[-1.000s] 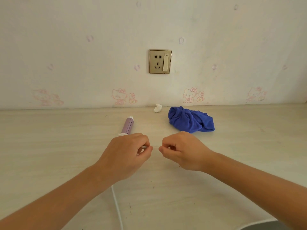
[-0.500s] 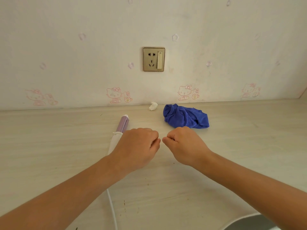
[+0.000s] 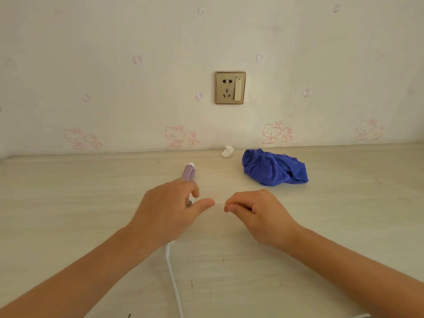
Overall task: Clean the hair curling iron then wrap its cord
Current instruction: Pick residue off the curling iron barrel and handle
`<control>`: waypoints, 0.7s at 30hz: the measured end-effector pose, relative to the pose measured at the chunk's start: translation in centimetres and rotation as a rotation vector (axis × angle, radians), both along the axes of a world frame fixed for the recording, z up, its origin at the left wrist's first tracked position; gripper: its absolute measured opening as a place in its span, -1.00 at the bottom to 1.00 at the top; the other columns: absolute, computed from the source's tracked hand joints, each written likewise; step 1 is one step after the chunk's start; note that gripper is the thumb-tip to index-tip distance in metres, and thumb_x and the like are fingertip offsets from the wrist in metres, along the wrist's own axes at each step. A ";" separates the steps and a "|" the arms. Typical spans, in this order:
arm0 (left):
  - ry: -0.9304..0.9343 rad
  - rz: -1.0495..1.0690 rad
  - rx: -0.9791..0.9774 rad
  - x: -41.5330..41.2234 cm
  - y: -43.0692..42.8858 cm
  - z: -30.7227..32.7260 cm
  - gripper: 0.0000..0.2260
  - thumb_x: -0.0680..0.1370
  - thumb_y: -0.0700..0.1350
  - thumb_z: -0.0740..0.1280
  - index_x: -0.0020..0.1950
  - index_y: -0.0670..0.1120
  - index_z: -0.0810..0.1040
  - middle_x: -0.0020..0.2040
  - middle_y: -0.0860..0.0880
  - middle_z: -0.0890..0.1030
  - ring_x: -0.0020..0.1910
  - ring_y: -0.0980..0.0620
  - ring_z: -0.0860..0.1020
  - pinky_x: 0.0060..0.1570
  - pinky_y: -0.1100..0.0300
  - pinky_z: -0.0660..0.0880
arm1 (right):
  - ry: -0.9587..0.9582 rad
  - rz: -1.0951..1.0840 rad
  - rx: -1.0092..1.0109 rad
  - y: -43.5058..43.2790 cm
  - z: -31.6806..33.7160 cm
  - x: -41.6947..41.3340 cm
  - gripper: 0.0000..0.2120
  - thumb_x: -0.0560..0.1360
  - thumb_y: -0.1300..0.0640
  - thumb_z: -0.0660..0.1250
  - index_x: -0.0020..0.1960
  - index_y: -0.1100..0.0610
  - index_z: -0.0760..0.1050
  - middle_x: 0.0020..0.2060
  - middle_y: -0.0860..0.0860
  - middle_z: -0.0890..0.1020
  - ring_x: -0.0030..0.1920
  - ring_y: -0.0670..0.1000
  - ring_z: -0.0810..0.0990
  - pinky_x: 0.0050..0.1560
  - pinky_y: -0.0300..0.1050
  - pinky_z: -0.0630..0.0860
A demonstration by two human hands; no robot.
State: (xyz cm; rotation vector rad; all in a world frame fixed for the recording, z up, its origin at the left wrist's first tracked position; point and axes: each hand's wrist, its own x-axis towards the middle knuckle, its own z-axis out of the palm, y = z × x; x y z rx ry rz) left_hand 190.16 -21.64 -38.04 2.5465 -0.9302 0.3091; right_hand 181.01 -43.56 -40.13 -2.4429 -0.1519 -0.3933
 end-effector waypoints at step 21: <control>1.241 -0.136 -1.197 0.4 3.2 -1.5 -0.62 0.39 -0.23 0.30 0.21 -0.23 0.52 -0.10 -0.25 0.61 -0.27 -0.15 0.58 -0.30 0.05 0.57 | -0.207 0.110 0.305 3.8 -0.5 2.3 -0.90 0.61 0.18 0.37 0.02 -0.02 0.61 -0.52 -0.12 0.32 -0.46 -0.10 0.27 -0.38 -0.29 0.26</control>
